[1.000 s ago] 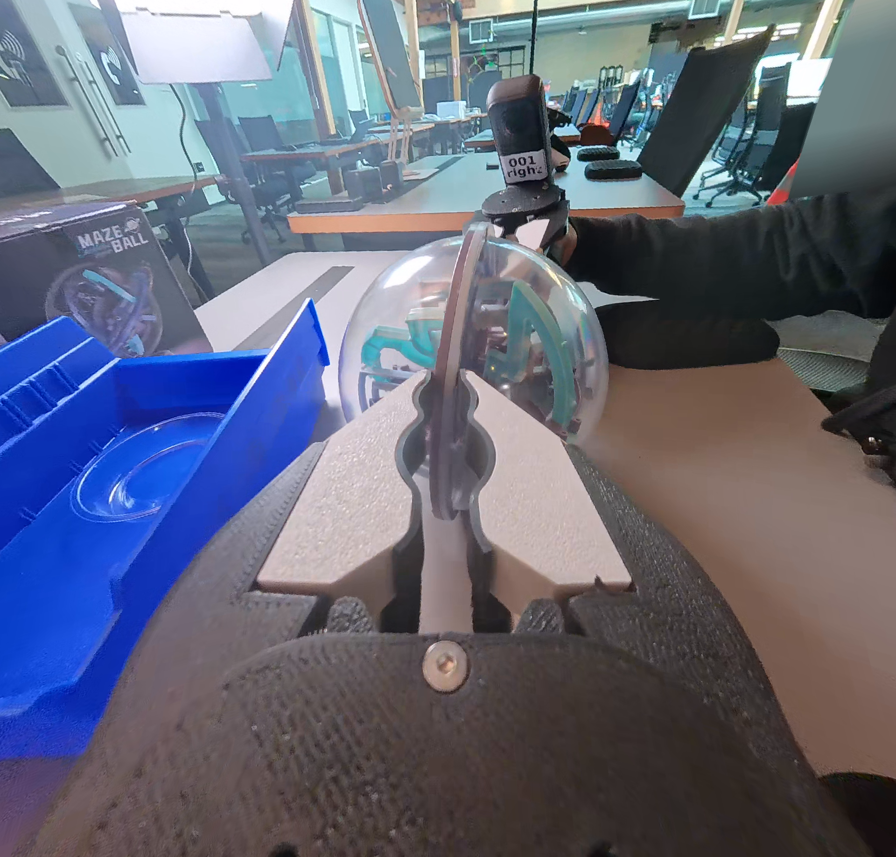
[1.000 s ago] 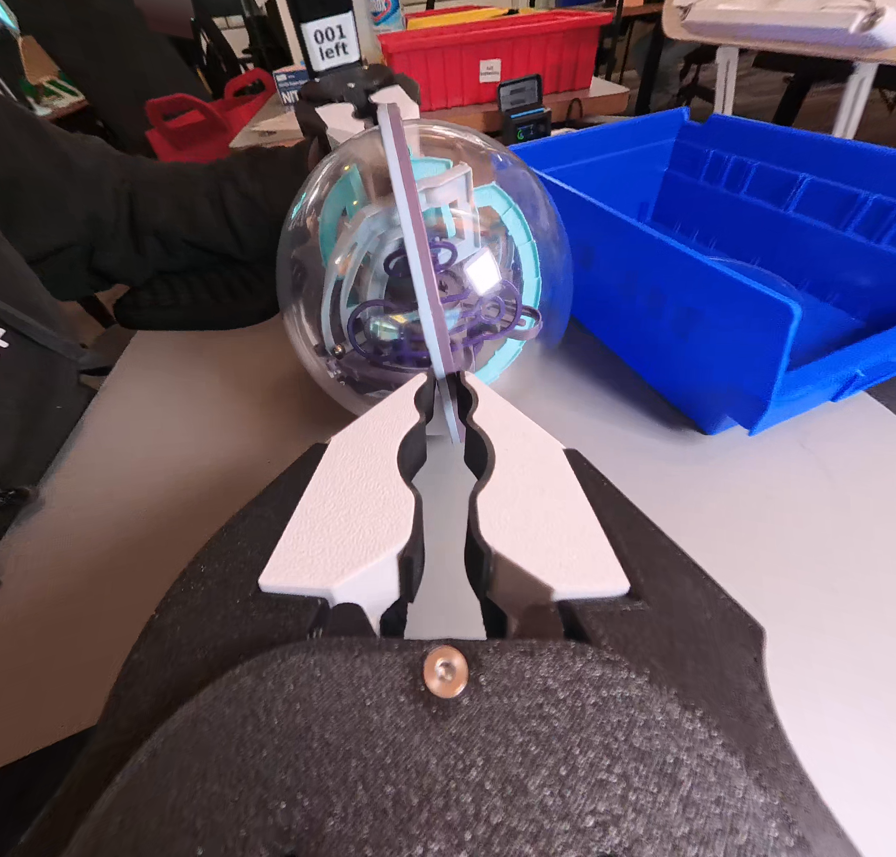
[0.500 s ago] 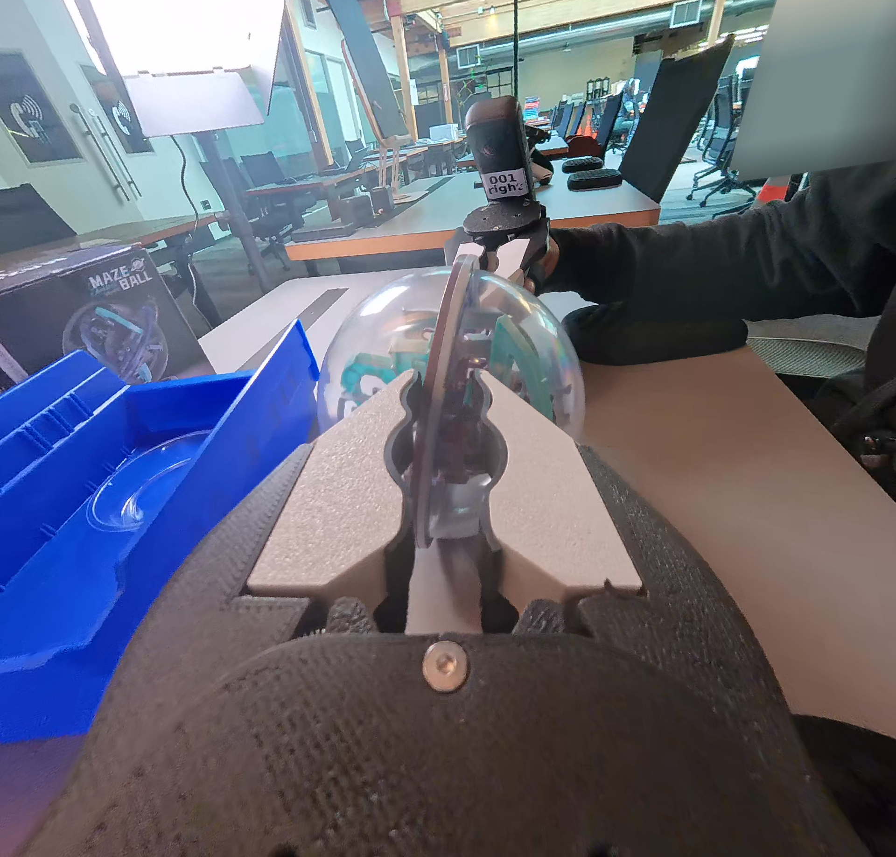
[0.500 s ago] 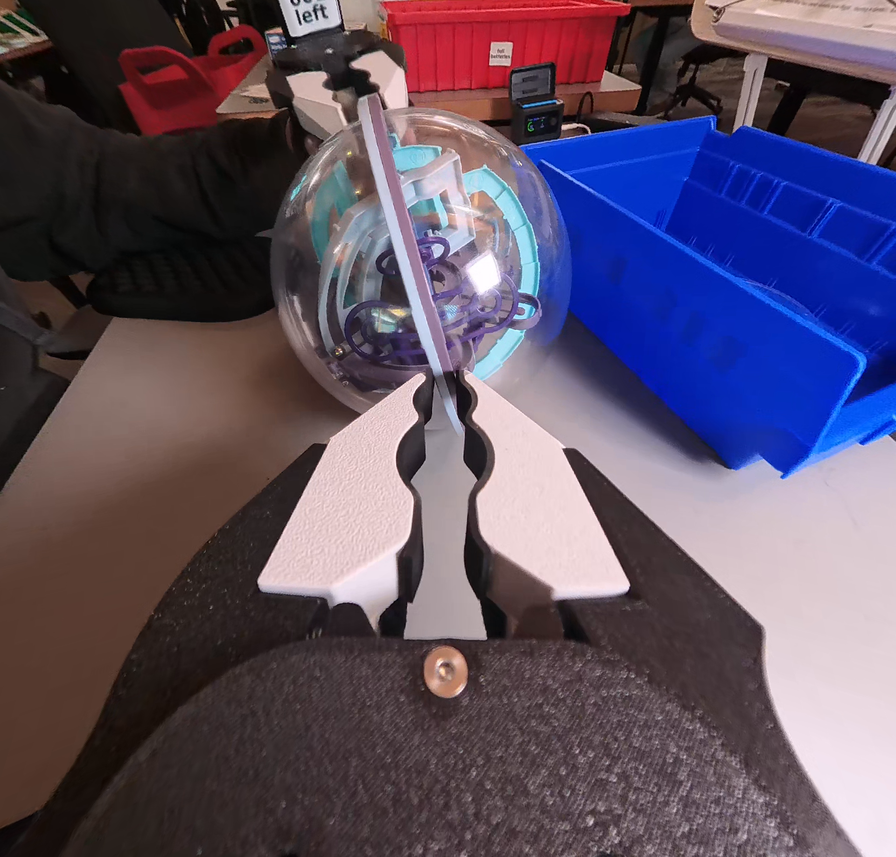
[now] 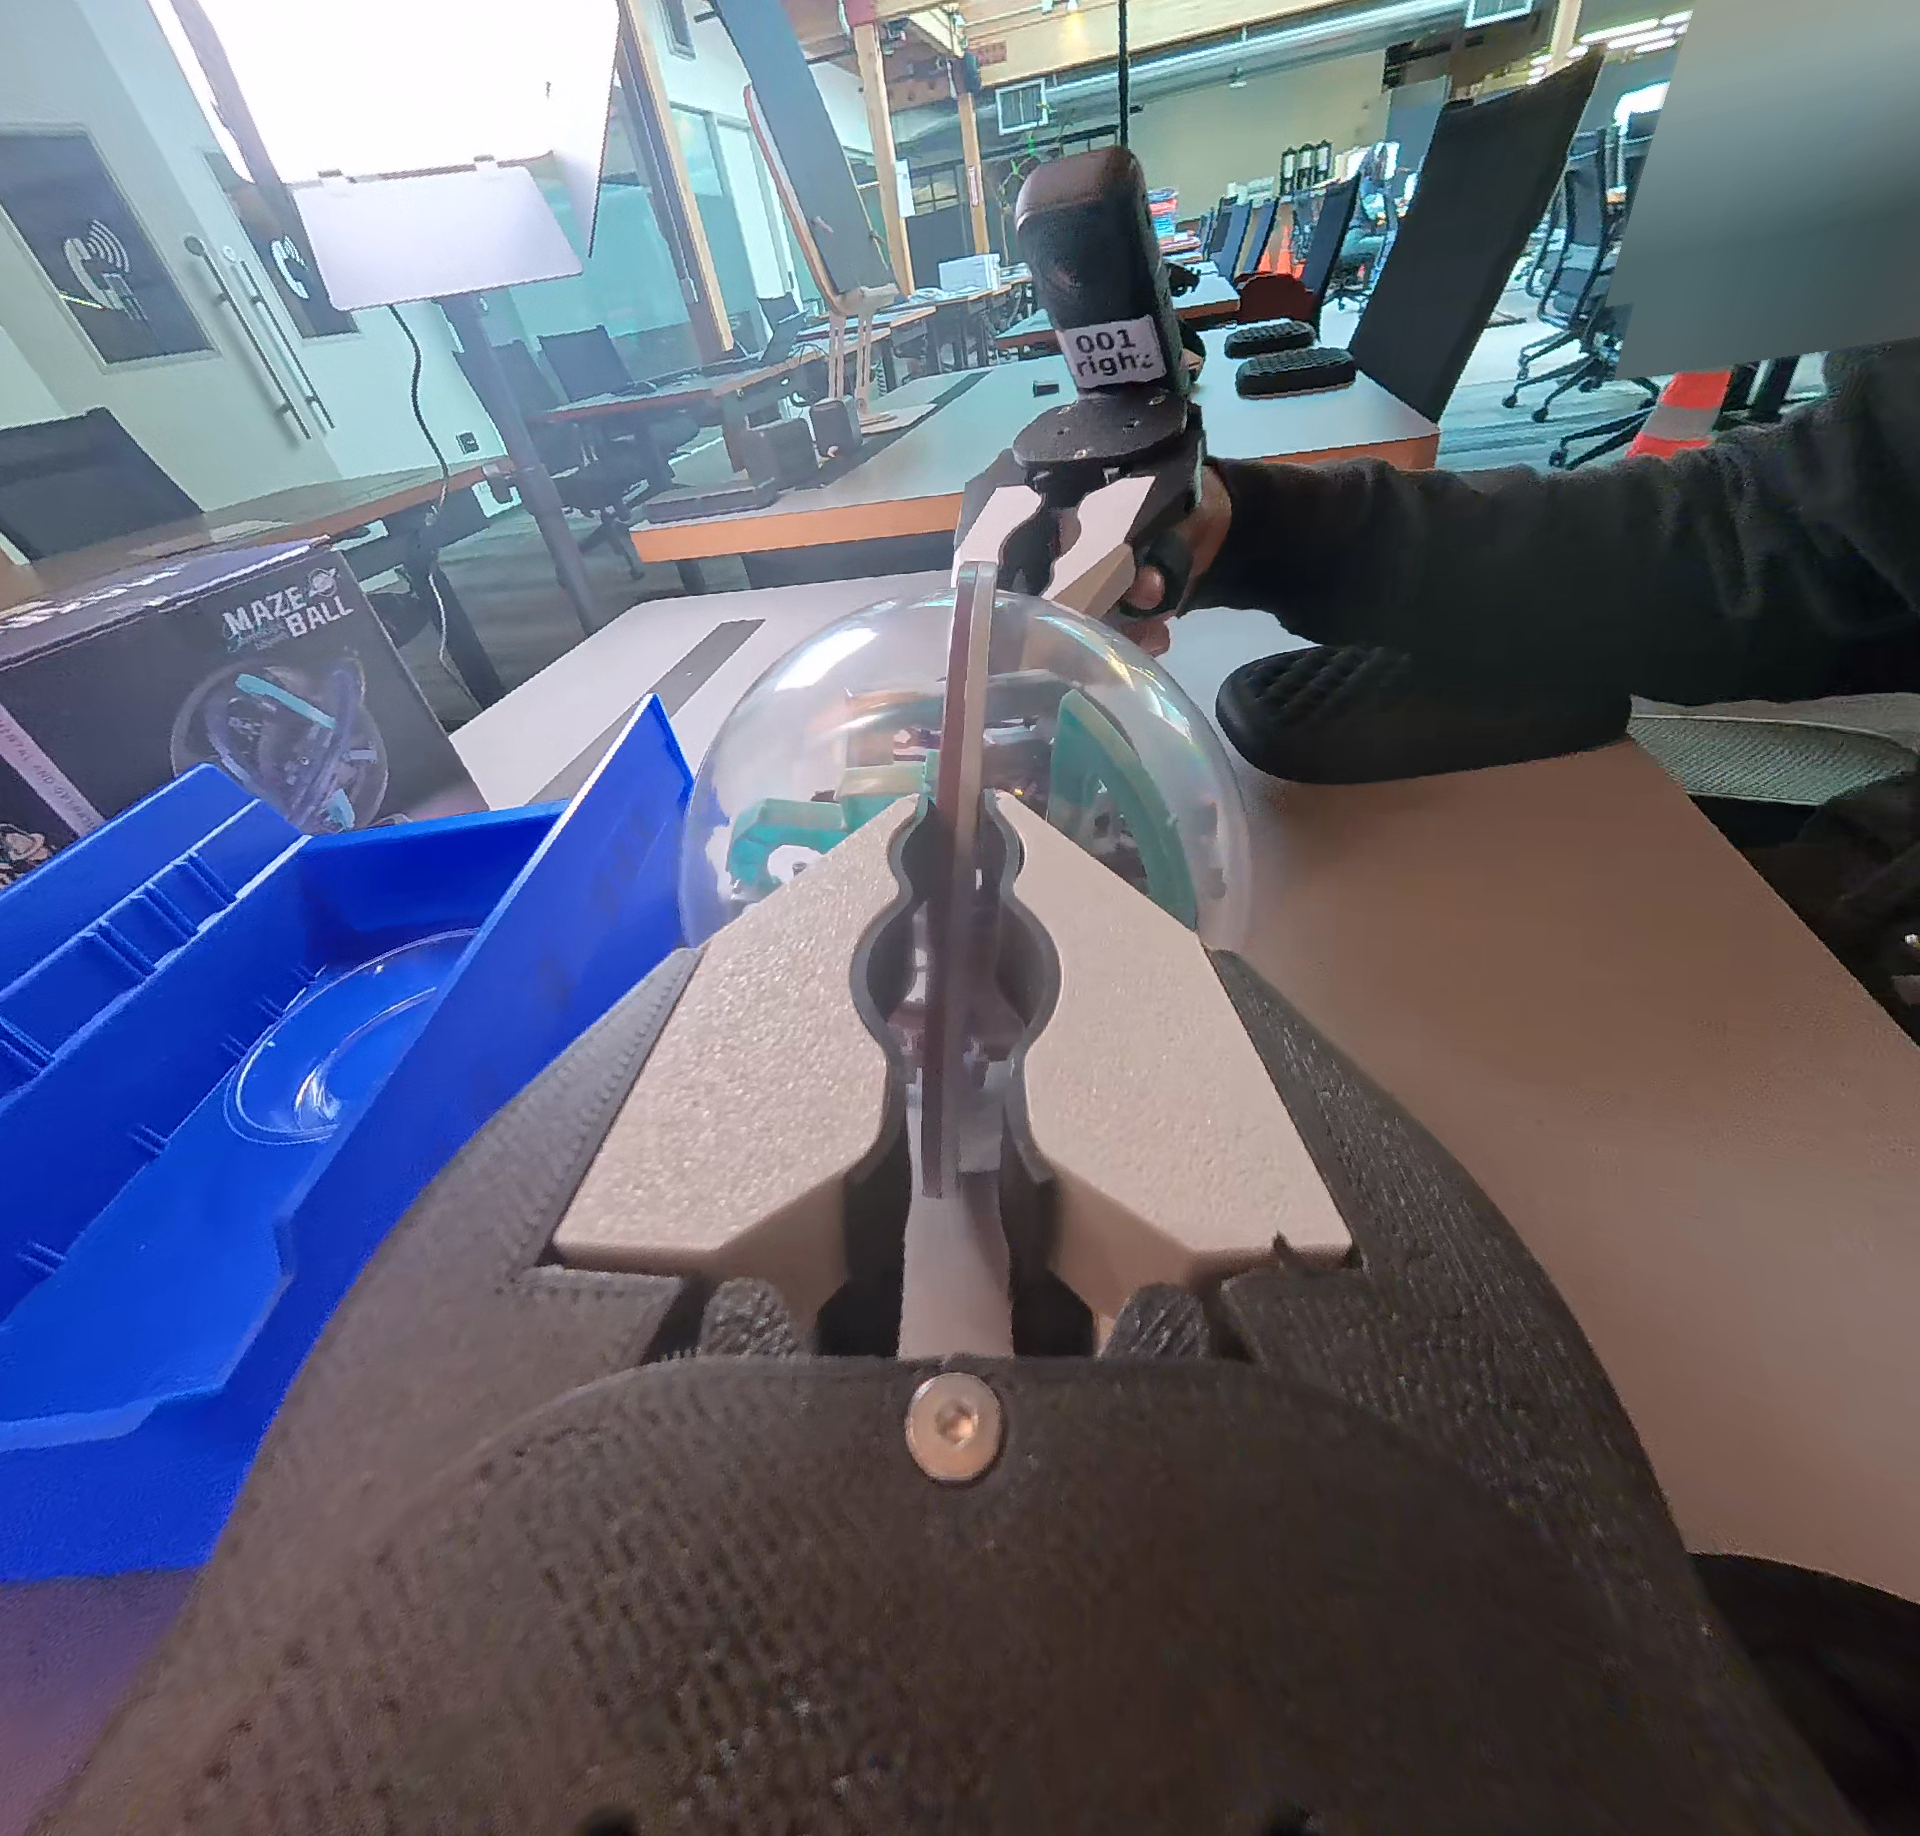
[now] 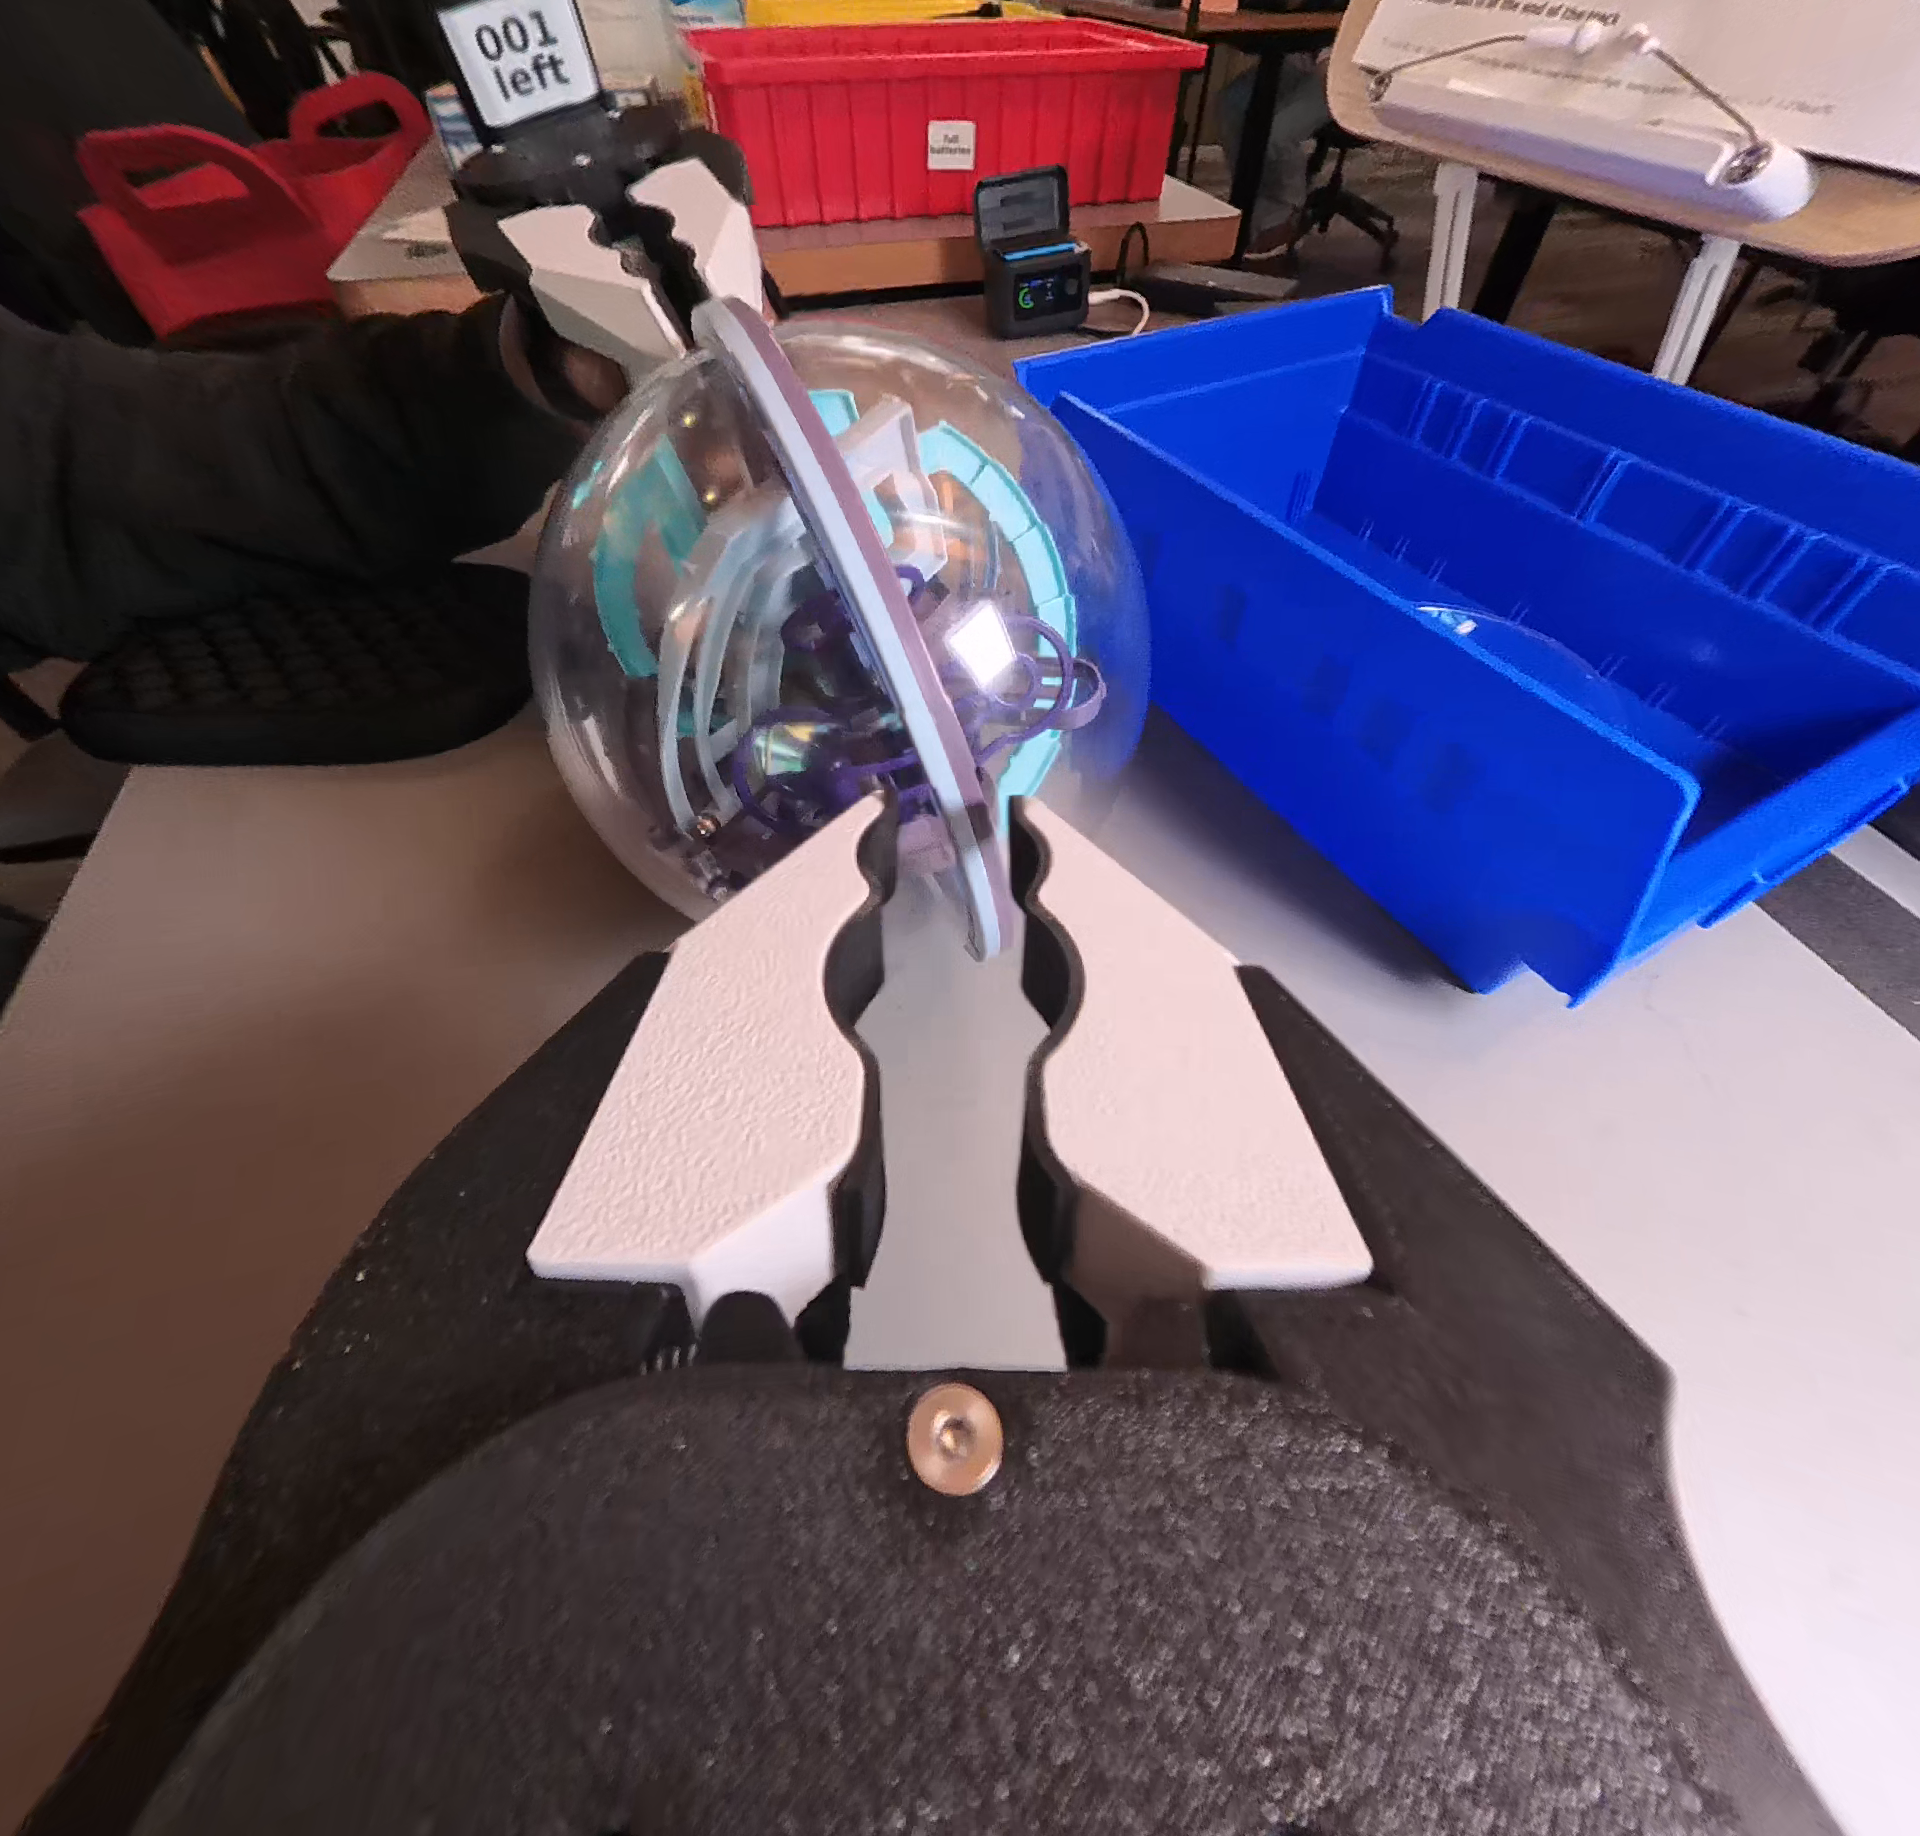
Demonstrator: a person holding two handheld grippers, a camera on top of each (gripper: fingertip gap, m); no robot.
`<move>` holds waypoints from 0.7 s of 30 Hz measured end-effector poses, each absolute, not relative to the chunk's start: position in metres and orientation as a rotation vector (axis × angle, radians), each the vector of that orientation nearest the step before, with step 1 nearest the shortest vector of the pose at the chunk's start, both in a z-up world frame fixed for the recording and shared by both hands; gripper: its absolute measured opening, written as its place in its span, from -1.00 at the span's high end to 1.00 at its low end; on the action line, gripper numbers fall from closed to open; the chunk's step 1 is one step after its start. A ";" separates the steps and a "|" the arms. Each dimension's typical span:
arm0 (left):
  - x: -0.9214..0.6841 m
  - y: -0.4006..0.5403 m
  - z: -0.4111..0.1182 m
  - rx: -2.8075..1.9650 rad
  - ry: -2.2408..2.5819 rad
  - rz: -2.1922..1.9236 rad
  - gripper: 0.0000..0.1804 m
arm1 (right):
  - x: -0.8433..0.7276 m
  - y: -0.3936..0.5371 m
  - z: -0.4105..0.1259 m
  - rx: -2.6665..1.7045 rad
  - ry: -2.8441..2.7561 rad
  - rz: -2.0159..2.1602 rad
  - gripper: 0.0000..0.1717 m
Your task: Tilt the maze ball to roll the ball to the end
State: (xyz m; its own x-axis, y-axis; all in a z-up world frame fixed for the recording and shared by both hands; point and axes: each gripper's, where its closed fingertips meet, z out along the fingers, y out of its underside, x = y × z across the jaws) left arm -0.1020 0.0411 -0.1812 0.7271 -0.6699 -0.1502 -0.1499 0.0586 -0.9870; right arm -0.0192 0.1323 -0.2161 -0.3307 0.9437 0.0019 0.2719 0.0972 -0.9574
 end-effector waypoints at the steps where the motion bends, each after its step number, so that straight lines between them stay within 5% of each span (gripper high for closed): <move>1: -0.102 0.042 -0.181 -1.486 0.705 -0.447 0.94 | -0.019 0.132 -0.212 -1.210 -1.688 1.246 0.71; 10: -0.101 0.042 -0.187 -1.491 0.716 -0.439 0.93 | -0.027 0.111 -0.191 -1.161 -1.658 1.191 0.60; 14: -0.099 0.043 -0.190 -1.495 0.719 -0.449 0.92 | -0.030 0.107 -0.189 -1.146 -1.637 1.212 0.87; 21: -0.102 0.045 -0.190 -1.496 0.706 -0.438 0.92 | -0.032 0.109 -0.191 -1.167 -1.623 1.141 0.88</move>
State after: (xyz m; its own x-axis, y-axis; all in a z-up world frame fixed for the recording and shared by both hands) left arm -0.1021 0.0450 -0.1905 0.7313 -0.6647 -0.1530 -0.1575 0.0537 -0.9861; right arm -0.0324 0.1088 -0.1905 -0.2393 0.9651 0.1059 0.2268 0.1617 -0.9604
